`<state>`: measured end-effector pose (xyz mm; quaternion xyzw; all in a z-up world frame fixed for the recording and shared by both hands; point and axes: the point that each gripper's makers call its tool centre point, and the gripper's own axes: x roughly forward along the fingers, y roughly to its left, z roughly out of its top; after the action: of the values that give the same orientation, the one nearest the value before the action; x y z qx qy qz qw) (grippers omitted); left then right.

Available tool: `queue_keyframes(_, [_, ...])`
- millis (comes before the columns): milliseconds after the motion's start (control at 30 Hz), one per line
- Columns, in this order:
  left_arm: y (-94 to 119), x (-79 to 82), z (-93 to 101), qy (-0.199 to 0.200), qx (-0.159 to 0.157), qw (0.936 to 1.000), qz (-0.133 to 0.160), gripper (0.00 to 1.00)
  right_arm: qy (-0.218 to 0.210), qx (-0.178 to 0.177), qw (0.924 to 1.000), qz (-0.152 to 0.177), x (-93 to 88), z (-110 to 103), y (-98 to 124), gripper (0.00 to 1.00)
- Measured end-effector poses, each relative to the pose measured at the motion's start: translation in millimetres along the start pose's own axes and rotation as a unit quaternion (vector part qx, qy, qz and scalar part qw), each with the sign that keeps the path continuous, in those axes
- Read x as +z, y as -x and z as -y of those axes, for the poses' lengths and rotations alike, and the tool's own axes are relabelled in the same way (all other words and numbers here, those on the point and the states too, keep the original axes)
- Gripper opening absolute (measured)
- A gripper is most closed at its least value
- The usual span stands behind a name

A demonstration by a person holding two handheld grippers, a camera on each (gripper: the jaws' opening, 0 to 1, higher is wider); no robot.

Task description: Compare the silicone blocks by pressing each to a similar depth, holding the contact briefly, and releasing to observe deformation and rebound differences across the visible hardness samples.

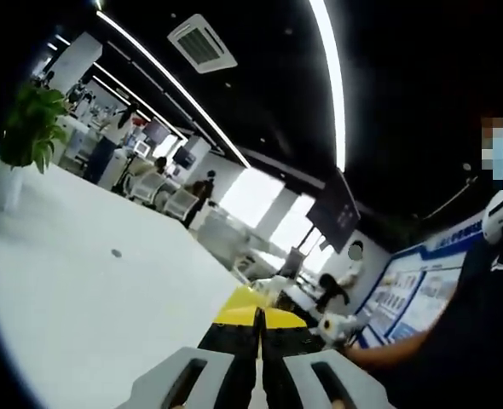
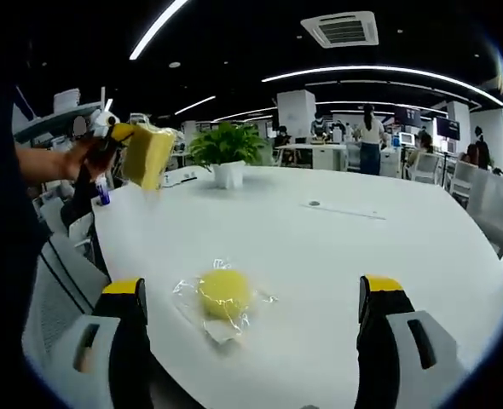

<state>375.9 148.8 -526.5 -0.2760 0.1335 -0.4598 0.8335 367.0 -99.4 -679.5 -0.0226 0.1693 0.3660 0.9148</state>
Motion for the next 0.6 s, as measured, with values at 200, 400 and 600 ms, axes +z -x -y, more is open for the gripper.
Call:
queue_keyframes(200, [0,-1.1,0.3,0.002,0.000,1.0000,-0.001,0.00,-0.014,-0.011,0.9998,-0.003,-4.4,7,4,0.97])
queue_keyframes(400, [0,-3.3,-0.4,0.006,0.001,1.0000,-0.002,0.00,-0.016,-0.009,0.9998,-0.006,-6.4,6,6,0.97])
queue_keyframes(600, [-3,-10.2,-3.2,0.011,0.002,0.9999,-0.005,0.00,-0.018,-0.007,0.9998,-0.005,-7.5,4,5,0.97])
